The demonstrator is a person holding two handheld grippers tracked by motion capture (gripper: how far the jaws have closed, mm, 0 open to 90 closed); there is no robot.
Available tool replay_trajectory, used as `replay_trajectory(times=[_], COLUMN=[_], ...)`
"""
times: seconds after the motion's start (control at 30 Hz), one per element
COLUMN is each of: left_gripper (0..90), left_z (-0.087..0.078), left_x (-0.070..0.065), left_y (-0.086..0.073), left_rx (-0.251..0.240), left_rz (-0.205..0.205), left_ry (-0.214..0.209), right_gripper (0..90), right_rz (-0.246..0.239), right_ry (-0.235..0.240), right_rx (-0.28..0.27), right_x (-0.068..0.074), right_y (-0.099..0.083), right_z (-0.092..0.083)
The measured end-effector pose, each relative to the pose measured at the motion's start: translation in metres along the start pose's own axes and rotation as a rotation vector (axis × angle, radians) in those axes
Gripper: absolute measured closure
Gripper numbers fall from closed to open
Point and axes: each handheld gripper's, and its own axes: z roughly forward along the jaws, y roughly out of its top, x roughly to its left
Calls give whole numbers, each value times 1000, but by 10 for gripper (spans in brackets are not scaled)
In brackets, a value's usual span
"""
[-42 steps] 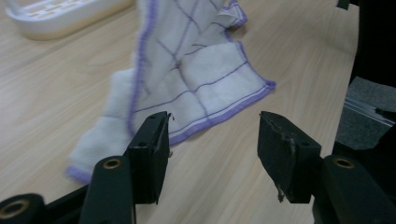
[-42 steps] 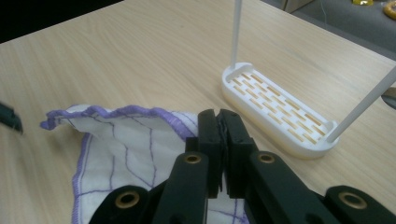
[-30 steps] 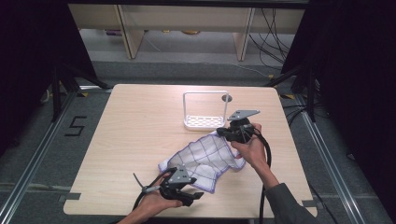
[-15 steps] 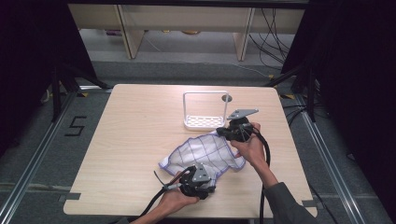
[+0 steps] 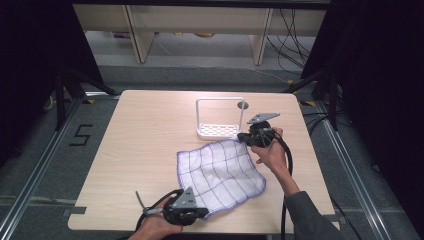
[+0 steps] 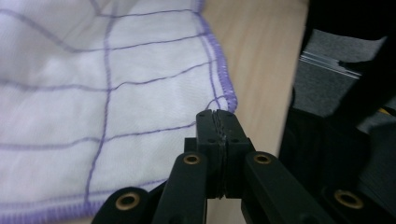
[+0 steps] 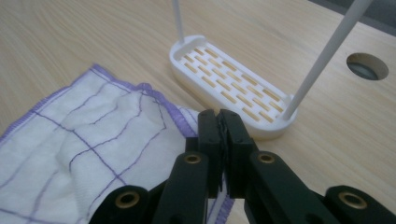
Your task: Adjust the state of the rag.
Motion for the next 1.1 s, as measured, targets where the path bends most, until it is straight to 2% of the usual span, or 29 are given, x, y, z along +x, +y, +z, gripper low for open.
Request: replay_trajectory(times=[0.03,0.07,0.1,0.13,0.17,0.2,0.23,0.27,0.3,0.4,0.43,0.47,0.53,0.57,0.6,0.63,0.67,0.7,0.73,0.8,0.87,0.9,0.97,1.0,1.03,1.1], left_gripper=[888,887,887,887,887,887,886,885,885,882,880,878,872,872,872,872,871,871,871,870,870,870,869,869,869,868], left_z=[-5,-8,-11,-12,-13,-13,-14,-13,-12,-13,-13,-16,-17,-17,-18,-19,-19,-19,-19,-21,-22,-24,-25,-27,-28,-31], left_x=[0,1,1,1,1,1,1,0,1,3,4,6,7,8,10,11,12,14,13,14,15,17,18,19,19,20], left_y=[-6,-11,-15,-19,-21,-22,-23,-24,-24,-25,-25,-25,-25,-26,-26,-27,-28,-29,-29,-30,-30,-31,-32,-32,-33,-33], left_rx=[6,4,6,11,4,12,17,13,22,33,18,42,33,27,38,36,32,31,25,34,30,39,26,31,20,18], left_rz=[-14,-12,-27,-27,-35,-25,-17,-29,-14,-29,-19,-9,-9,-23,-10,-17,-32,-32,-37,-42,-37,-15,-45,-32,-43,-40], left_ry=[-10,-1,-2,-4,-11,-16,-14,-18,-13,-5,-8,6,5,2,18,20,21,23,23,22,36,48,45,53,55,53], right_gripper=[882,882,882,882,882,882,881,881,881,877,871,857,768,768,752,733,718,707,696,678,668,668,657,654,653,640], right_rz=[4,-1,-1,-18,-26,15,32,34,39,60,83,90,138,138,120,94,105,124,90,66,61,46,45,37,36,43], right_ry=[-3,-8,-8,-10,-24,-24,-32,-36,-43,-47,-38,-42,-63,-63,-61,-79,-84,-68,-47,-46,-42,-48,-44,-48,-36,-22], right_rx=[4,41,41,74,69,109,133,150,158,156,156,146,97,97,74,51,47,45,28,6,33,35,59,48,60,65], right_x=[-1,-5,-5,-9,-11,-11,-11,-13,-15,-24,-25,-26,-28,-28,-30,-31,-29,-24,-21,-12,-1,2,7,8,9,16], right_y=[-1,-3,-3,-4,-7,-9,-12,-15,-18,-27,-29,-31,-32,-32,-32,-31,-31,-31,-34,-40,-48,-53,-60,-62,-63,-67], right_z=[3,10,10,13,19,22,25,29,33,41,41,41,35,35,31,24,19,11,3,-6,-13,-14,-16,-16,-18,-22])
